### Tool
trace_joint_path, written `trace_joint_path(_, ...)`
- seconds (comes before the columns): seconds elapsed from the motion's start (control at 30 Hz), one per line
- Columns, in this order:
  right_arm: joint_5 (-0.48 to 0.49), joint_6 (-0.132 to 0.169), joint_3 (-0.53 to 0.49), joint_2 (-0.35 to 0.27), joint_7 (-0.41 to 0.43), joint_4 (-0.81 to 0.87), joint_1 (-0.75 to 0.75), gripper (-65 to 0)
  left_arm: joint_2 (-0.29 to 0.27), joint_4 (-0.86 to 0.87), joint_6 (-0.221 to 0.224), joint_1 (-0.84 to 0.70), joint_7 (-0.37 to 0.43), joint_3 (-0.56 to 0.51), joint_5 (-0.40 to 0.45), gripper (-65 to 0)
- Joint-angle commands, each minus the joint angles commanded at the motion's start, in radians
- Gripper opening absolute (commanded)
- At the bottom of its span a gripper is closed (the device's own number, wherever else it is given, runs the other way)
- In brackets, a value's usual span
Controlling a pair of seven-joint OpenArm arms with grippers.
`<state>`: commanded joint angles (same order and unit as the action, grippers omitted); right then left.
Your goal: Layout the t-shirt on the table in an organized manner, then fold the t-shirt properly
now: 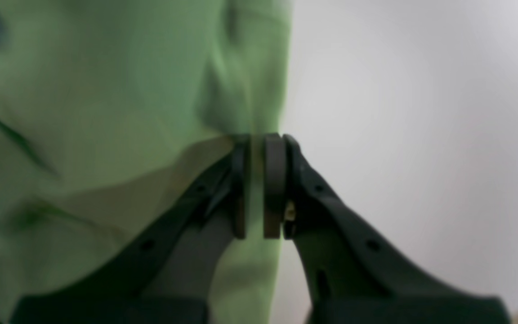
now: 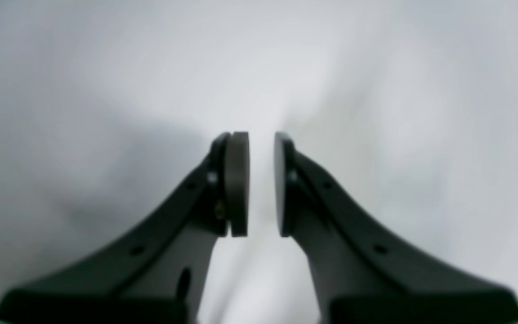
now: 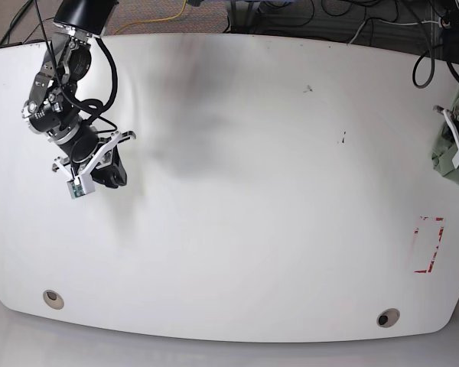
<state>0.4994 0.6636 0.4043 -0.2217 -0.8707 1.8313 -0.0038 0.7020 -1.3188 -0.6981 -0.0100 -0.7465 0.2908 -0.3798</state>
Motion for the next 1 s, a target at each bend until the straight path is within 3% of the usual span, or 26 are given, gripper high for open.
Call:
trace_joint_path(0.13, -0.11, -0.002, -0.091, -0.009, 0.014, 0.0, 0.029, -54.9, -0.077, -0.126, 0.0, 0.037, 0.005, 0.031, 0.003, -61.2)
trace_joint_path(0.27, -0.253, 0.005, -0.155, 0.003, 0.13, 0.0, 0.026, -55.2, -0.175, -0.253, 0.0, 0.041, 0.028, 0.051, 0.074, -61.2)
trace_joint_path(0.37, -0.361, 0.005, -0.17, 0.023, 0.278, -0.002, -0.012, -55.2, -0.281, -0.299, 0.0, 0.037, 0.138, 0.057, 0.163, -61.2)
trace_joint_path(0.5, -0.493, 0.005, -0.167, 0.068, 0.453, -0.002, -0.095, -55.5, -0.42, -0.298, 0.0, -0.041, 0.374, 0.092, 0.313, -61.2)
trace_joint_path(0.63, -0.503, 0.005, -0.13, 0.071, 0.565, 0.005, -0.198, -55.5, -0.545, -0.304, 0.0, -0.132, 0.54, 0.14, 0.367, -61.2)
trace_joint_path(0.73, -0.503, 0.003, -0.109, 0.072, 0.64, 0.009, -0.279, -55.5, -0.588, -0.304, 0.0, -0.209, 0.626, 0.141, 0.376, -61.2)
trace_joint_path(0.87, -0.502, -0.003, -0.106, 0.072, 0.73, 0.011, -0.402, -55.6, -0.597, -0.305, 0.0, -0.333, 0.72, 0.138, 0.364, -61.4)
trace_joint_path(1.0, -0.502, -0.003, -0.104, 0.072, 0.778, 0.021, -0.508, -55.6, -0.626, -0.354, 0.0, -0.442, 0.73, 0.143, 0.336, -61.4)
